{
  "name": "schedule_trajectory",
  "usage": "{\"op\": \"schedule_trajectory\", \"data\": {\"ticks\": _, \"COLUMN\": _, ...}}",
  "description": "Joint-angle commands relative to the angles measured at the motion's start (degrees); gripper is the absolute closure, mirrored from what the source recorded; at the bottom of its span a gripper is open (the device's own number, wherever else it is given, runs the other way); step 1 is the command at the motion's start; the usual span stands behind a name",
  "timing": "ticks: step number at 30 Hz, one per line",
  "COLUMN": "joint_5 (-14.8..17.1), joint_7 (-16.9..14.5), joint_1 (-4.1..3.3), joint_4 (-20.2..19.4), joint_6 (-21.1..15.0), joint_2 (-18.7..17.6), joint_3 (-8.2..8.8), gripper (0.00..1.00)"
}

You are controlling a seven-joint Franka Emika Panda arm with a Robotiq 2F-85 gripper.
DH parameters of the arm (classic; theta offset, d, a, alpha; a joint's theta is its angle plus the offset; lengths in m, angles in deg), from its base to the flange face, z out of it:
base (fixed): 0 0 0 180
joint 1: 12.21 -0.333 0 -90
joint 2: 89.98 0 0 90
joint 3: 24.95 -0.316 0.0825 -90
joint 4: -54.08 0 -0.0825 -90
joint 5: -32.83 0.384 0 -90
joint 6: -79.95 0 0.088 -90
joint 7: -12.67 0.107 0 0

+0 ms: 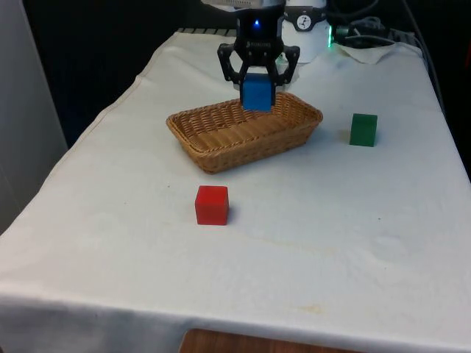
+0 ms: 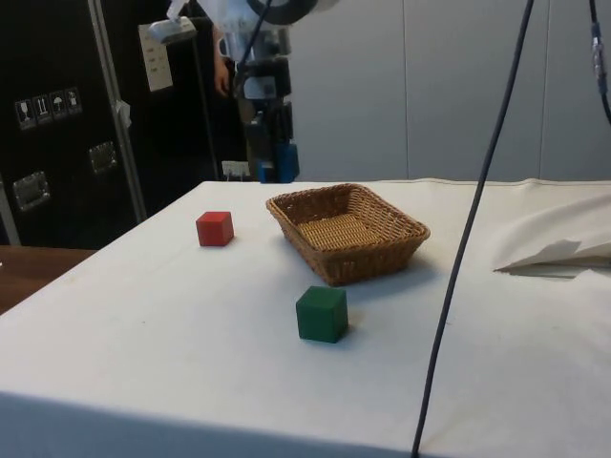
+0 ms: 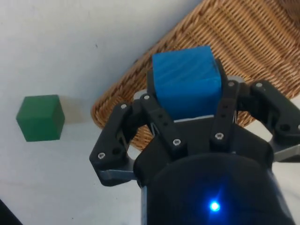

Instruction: Pick up the blue cube and place it into the basket.

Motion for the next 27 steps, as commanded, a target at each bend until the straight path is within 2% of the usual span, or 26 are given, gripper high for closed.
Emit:
{"op": "schedule_trajectory", "data": {"ticks": 1, "joint_5": 0.0, "joint_7": -0.6, "joint_1": 0.17, "joint_4": -1.4, "joint_6": -1.3, "joint_2": 0.9, "joint_3": 0.17, "gripper": 1.00}}
{"op": "schedule_trajectory", "data": {"ticks": 7, "joint_5": 0.0, "joint_7": -2.3, "joint_1": 0.17, "joint_4": -4.8, "joint_6": -2.9, "joint_2": 2.6, "joint_3": 0.92, "gripper": 1.00}}
{"op": "schedule_trajectory", "data": {"ticks": 8, "joint_5": 0.0, "joint_7": -1.9, "joint_1": 0.06, "joint_4": -4.0, "joint_6": -1.9, "joint_2": 2.1, "joint_3": 0.86, "gripper": 1.00}}
{"op": "schedule_trajectory", "data": {"ticks": 9, "joint_5": -0.1, "joint_7": -2.6, "joint_1": 0.17, "joint_4": -5.3, "joint_6": -3.1, "joint_2": 2.9, "joint_3": 1.03, "gripper": 1.00}}
{"op": "schedule_trajectory", "data": {"ticks": 15, "joint_5": -0.1, "joint_7": -4.2, "joint_1": 0.23, "joint_4": -8.7, "joint_6": -4.8, "joint_2": 4.6, "joint_3": 1.78, "gripper": 1.00}}
{"op": "schedule_trajectory", "data": {"ticks": 17, "joint_5": 0.0, "joint_7": -4.8, "joint_1": 0.23, "joint_4": -9.6, "joint_6": -5.3, "joint_2": 5.0, "joint_3": 2.01, "gripper": 1.00}}
{"op": "schedule_trajectory", "data": {"ticks": 18, "joint_5": 0.0, "joint_7": -4.5, "joint_1": 0.11, "joint_4": -8.9, "joint_6": -4.4, "joint_2": 4.6, "joint_3": 2.01, "gripper": 1.00}}
{"op": "schedule_trajectory", "data": {"ticks": 21, "joint_5": 0.1, "joint_7": -6.0, "joint_1": 0.29, "joint_4": -11.3, "joint_6": -6.4, "joint_2": 5.7, "joint_3": 2.58, "gripper": 1.00}}
{"op": "schedule_trajectory", "data": {"ticks": 25, "joint_5": 0.2, "joint_7": -7.3, "joint_1": 0.34, "joint_4": -13.1, "joint_6": -7.3, "joint_2": 6.3, "joint_3": 3.21, "gripper": 1.00}}
{"op": "schedule_trajectory", "data": {"ticks": 26, "joint_5": 0.0, "joint_7": -6.9, "joint_1": 0.17, "joint_4": -12.5, "joint_6": -6.5, "joint_2": 5.8, "joint_3": 3.32, "gripper": 1.00}}
{"op": "schedule_trajectory", "data": {"ticks": 27, "joint_5": 0.2, "joint_7": -7.6, "joint_1": 0.34, "joint_4": -13.5, "joint_6": -7.5, "joint_2": 6.4, "joint_3": 3.38, "gripper": 1.00}}
